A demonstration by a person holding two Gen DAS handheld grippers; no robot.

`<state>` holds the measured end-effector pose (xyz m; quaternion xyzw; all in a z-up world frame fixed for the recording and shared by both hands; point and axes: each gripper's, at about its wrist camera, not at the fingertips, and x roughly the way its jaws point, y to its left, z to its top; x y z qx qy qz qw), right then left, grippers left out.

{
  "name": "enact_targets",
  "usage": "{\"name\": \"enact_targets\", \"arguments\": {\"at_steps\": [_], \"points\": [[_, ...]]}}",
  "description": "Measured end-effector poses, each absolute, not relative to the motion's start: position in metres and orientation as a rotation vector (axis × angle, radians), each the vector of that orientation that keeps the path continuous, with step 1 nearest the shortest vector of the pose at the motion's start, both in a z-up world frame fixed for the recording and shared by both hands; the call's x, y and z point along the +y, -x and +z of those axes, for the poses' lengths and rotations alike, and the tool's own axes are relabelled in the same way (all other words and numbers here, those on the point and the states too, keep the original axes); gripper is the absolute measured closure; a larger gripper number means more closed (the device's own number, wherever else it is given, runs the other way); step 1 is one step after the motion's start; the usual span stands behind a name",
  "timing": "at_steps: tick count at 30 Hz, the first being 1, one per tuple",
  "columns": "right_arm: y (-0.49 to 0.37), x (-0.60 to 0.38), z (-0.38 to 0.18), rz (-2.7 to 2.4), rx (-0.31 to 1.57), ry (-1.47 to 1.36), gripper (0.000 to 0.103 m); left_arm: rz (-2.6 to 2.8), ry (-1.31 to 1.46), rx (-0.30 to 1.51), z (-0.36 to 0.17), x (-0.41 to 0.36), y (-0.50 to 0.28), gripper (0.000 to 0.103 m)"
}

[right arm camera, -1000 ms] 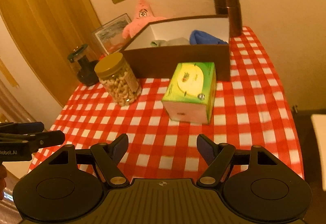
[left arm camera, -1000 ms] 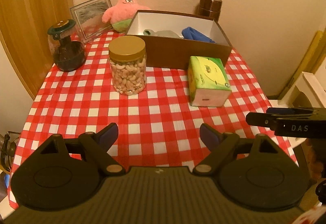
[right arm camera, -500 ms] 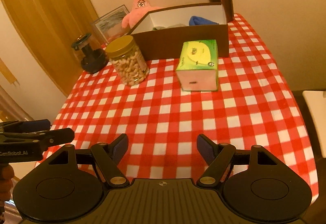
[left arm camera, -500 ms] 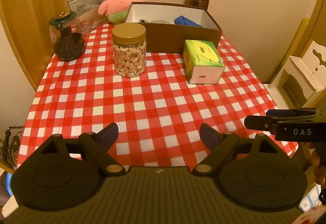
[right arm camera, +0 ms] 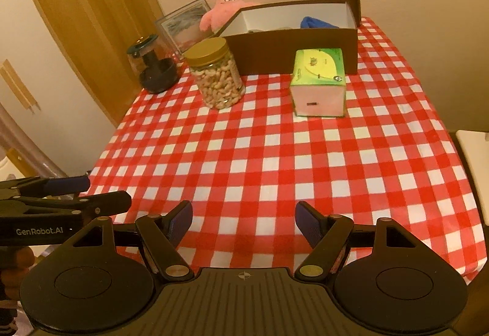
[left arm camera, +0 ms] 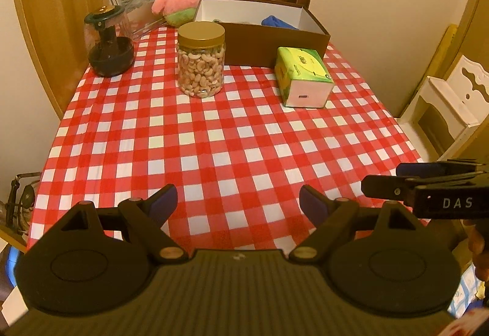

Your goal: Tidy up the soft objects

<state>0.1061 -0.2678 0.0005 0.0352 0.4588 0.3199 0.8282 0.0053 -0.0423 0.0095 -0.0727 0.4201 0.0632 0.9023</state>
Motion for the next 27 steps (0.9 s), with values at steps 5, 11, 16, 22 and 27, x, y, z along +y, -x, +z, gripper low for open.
{"name": "enact_targets", "arguments": {"at_steps": [5, 11, 16, 22, 27], "points": [[-0.0985, -0.2678, 0.0014, 0.681, 0.975, -0.071, 0.029, 0.124, 0.152, 0.866, 0.0109, -0.0425, 0.0033, 0.017], [-0.0970, -0.2692, 0.0019, 0.680, 0.972, -0.070, 0.029, 0.116, 0.149, 0.858, 0.0137, -0.0449, 0.0066, 0.017], [-0.0990, -0.2723, 0.0034, 0.676, 0.972, -0.070, 0.029, 0.107, 0.148, 0.854, 0.0145, -0.0456, 0.0064, 0.017], [-0.1015, -0.2762, 0.0039, 0.674, 0.975, -0.072, 0.029, 0.095, 0.146, 0.859, 0.0135, -0.0461, 0.0041, 0.017], [-0.1027, -0.2770, 0.0035, 0.675, 0.975, -0.073, 0.029, 0.097, 0.146, 0.859, 0.0131, -0.0467, 0.0037, 0.017]]}}
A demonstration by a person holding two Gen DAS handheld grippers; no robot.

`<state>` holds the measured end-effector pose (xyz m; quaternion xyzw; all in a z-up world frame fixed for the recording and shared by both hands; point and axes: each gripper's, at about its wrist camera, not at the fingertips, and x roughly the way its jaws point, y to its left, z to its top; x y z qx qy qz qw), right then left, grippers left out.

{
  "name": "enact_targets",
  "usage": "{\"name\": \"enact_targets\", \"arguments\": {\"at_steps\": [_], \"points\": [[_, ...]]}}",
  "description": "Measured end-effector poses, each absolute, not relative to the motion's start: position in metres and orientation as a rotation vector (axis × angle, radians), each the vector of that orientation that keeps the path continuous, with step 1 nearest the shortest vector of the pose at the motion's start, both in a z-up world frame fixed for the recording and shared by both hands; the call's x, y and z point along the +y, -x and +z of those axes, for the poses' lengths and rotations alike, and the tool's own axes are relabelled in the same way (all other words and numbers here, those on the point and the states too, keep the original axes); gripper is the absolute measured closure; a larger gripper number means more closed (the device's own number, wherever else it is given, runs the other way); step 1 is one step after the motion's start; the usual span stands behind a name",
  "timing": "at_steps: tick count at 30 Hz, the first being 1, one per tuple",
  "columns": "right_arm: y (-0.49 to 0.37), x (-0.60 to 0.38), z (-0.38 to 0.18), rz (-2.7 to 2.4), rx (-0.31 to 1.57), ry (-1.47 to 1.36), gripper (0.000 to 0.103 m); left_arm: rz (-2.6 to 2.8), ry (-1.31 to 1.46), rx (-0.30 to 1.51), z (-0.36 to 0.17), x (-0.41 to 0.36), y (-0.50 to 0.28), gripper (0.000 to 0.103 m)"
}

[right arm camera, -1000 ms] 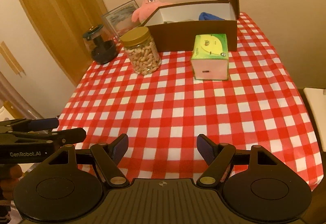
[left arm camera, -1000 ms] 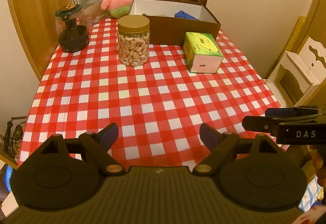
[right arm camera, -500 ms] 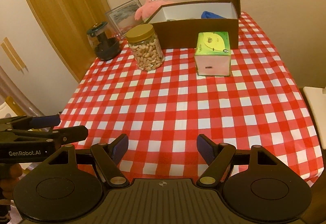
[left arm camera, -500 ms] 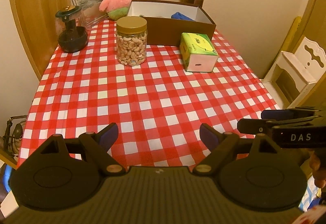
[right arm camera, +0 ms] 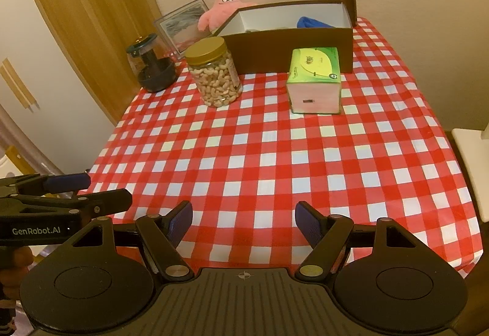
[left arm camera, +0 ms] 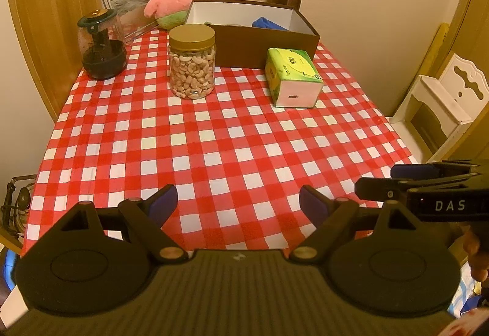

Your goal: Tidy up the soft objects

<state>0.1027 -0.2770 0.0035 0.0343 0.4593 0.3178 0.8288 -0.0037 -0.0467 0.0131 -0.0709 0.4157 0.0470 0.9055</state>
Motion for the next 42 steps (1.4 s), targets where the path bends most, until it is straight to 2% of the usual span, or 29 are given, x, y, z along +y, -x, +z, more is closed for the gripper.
{"name": "enact_targets", "arguments": {"at_steps": [42], "points": [[-0.1038, -0.2705, 0.0010, 0.670, 0.974, -0.070, 0.029, 0.099, 0.150, 0.858, 0.0105, -0.0444, -0.0006, 0.017]]}}
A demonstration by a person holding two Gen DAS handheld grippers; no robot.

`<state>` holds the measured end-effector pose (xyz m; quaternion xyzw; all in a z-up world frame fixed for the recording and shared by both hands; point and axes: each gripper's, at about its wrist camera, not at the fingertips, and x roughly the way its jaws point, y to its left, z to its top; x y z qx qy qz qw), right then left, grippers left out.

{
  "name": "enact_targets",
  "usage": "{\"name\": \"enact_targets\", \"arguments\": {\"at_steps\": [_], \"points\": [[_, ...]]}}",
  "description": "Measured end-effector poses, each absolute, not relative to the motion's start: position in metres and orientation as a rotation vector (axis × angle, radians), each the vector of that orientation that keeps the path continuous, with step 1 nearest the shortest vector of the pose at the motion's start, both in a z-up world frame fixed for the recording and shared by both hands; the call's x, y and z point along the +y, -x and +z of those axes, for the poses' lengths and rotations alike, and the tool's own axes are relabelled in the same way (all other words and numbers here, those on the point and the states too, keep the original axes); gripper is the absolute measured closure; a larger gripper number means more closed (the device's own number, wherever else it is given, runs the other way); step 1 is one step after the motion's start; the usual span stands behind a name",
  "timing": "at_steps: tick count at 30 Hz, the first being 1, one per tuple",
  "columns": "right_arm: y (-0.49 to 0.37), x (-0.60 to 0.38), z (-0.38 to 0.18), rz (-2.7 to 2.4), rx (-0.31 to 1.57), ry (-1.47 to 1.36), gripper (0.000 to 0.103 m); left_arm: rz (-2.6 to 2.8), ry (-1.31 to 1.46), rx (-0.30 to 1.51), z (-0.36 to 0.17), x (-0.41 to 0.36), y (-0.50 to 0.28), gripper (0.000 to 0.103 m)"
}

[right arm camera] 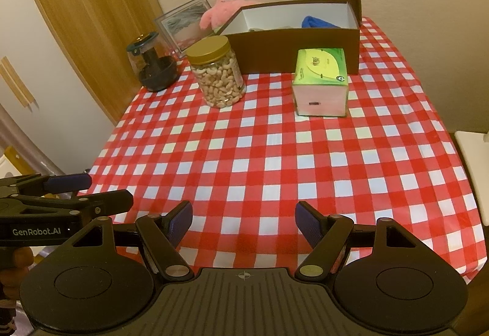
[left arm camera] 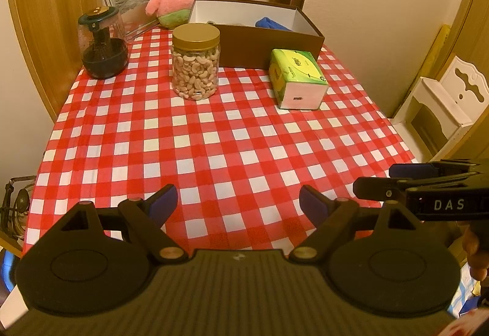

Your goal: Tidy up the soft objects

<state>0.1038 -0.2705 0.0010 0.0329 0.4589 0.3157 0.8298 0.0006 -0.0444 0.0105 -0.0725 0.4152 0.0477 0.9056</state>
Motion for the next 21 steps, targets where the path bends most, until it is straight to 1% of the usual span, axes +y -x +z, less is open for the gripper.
{"name": "enact_targets", "arguments": {"at_steps": [21], "points": [[-0.1070, -0.2691, 0.0013, 0.666, 0.972, -0.069, 0.029, 0.098, 0.152, 0.856, 0.0084, -0.0442, -0.0050, 0.017]]}}
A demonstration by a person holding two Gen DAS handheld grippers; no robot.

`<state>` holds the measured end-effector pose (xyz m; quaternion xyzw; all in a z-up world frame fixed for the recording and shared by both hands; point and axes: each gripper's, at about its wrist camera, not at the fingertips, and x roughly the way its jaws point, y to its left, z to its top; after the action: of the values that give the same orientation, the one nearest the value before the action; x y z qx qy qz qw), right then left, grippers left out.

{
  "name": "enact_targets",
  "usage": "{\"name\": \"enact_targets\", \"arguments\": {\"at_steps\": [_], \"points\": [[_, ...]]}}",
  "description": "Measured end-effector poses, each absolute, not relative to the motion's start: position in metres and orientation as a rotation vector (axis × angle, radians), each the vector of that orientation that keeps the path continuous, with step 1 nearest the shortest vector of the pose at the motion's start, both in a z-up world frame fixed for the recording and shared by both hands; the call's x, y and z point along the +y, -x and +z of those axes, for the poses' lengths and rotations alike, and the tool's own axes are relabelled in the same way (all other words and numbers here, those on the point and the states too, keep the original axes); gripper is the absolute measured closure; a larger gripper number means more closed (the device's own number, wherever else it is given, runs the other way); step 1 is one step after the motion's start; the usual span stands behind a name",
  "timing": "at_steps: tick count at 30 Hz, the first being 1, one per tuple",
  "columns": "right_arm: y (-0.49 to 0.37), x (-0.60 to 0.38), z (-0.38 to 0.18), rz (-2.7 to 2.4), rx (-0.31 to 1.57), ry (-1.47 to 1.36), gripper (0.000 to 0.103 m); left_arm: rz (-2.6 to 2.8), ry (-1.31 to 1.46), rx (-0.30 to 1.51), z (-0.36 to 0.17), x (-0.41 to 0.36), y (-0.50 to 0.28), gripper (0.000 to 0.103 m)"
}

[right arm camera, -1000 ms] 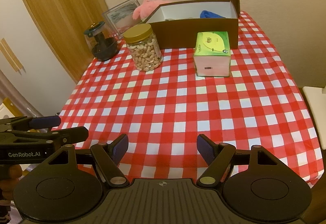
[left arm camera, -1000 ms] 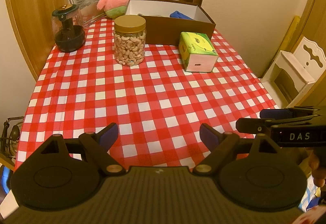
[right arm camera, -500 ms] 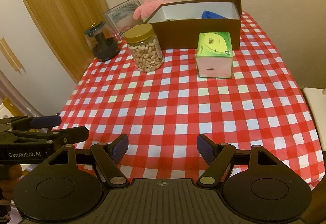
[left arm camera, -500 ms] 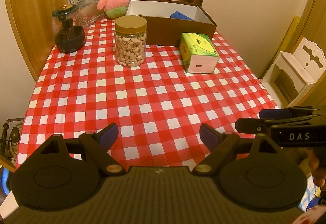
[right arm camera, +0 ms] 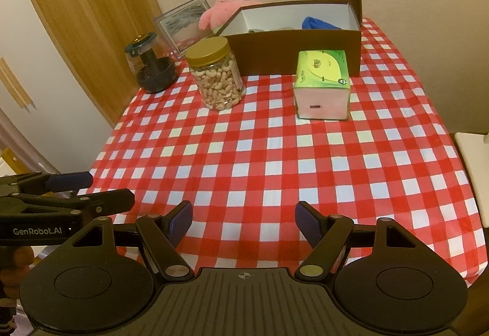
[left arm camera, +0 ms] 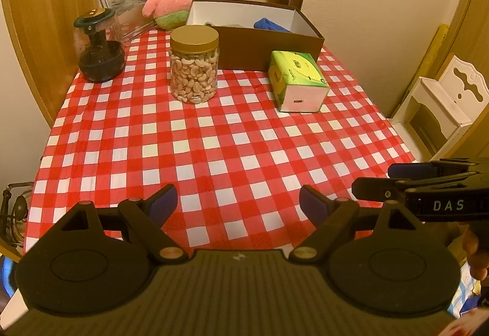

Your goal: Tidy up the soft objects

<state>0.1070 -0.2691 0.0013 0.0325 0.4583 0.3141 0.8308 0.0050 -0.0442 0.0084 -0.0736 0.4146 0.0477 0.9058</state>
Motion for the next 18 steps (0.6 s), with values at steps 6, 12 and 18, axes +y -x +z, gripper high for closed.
{"name": "enact_targets", "arguments": {"at_steps": [6, 12, 18], "points": [[-0.1095, -0.2696, 0.0011, 0.664, 0.974, -0.067, 0.029, 0.096, 0.153, 0.856, 0.0078, -0.0436, -0.0071, 0.017], [-0.1111, -0.2655, 0.0003, 0.663, 0.973, -0.066, 0.029, 0.097, 0.154, 0.855, 0.0068, -0.0437, -0.0089, 0.017], [-0.1141, -0.2656, -0.0005, 0.662, 0.975, -0.066, 0.029, 0.096, 0.155, 0.854, 0.0057, -0.0443, -0.0105, 0.017]]}}
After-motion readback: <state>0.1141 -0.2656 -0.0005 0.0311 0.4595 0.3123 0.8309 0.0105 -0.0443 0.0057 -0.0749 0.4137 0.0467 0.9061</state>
